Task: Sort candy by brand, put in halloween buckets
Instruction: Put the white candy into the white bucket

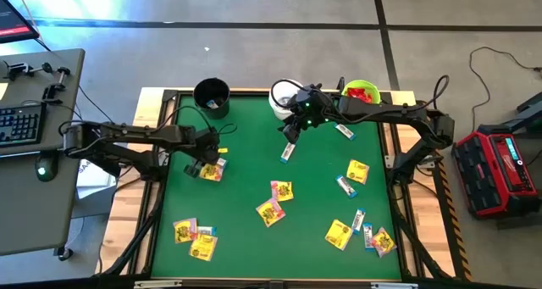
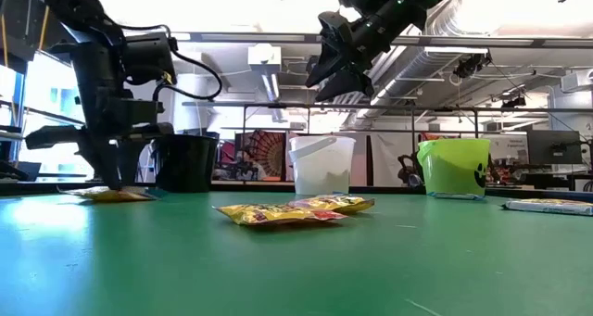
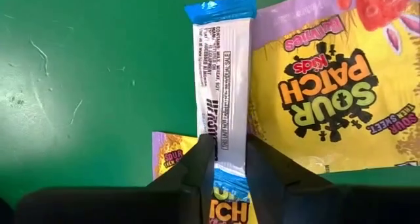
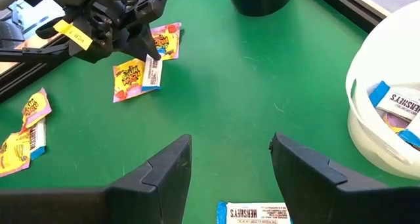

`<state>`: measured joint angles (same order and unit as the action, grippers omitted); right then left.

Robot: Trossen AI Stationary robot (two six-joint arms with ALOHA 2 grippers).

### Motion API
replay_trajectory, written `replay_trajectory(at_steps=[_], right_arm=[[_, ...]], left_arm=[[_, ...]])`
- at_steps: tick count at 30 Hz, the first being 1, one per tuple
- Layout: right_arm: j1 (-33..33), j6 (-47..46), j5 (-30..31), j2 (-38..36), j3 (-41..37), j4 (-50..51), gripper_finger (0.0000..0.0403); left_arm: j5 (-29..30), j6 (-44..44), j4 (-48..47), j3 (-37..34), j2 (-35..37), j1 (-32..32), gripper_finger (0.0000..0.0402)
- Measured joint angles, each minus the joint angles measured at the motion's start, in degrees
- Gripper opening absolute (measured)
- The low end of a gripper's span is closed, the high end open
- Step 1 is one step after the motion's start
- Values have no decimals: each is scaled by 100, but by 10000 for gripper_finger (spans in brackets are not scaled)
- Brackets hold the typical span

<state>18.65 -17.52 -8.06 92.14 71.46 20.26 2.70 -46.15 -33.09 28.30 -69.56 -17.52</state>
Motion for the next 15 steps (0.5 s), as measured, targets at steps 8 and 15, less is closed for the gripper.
replay_trajectory(at_steps=[8, 15], right_arm=[[-2, 92, -1, 0, 2, 1, 195], [-148, 567, -3, 0, 2, 1, 194]], left_arm=[[15, 275, -38, 299, -9, -2, 62], [-191, 561, -63, 565, -2, -2, 30]])
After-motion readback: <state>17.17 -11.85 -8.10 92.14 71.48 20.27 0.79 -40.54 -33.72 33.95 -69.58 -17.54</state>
